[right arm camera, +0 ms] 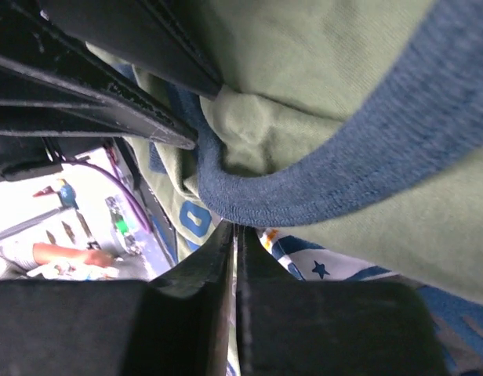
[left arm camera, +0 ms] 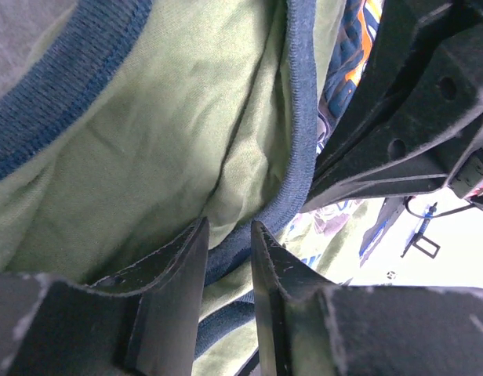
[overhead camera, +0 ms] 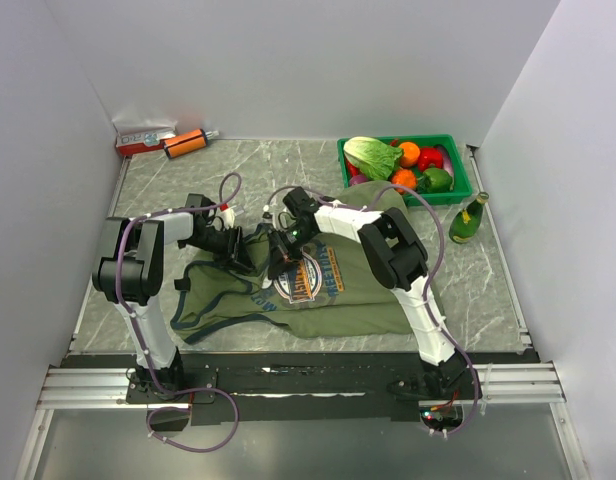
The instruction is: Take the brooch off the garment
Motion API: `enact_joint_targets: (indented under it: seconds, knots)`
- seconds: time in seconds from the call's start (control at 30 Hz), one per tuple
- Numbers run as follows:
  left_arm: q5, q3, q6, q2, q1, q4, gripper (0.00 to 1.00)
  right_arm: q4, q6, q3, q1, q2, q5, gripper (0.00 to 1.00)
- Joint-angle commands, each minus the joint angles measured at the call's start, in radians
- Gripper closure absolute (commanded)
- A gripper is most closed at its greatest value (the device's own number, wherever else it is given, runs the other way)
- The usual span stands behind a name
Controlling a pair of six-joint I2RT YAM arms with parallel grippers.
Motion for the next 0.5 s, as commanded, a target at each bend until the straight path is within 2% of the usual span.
enact_joint_targets:
  seconds: [0.0, 0.3, 0.43, 0.47]
  knots:
    - [0.017, 0.025, 0.037, -0.062, 0.009, 0.001, 0.64, -0.027, -0.078, 0.063, -0.009, -0.040, 0.031, 1.00]
    - [0.144, 0.083, -0.003, -0.180, 0.041, 0.138, 0.59, -0.228, -0.345, 0.050, -0.031, -0.204, 0.249, 1.00]
    - [0.169, 0.114, -0.138, -0.162, 0.041, 0.276, 0.59, -0.252, -0.369, 0.051, -0.031, -0.251, 0.433, 1.00]
    - [0.178, 0.108, -0.166, -0.154, 0.041, 0.357, 0.59, -0.248, -0.366, 0.048, -0.032, -0.268, 0.444, 1.00]
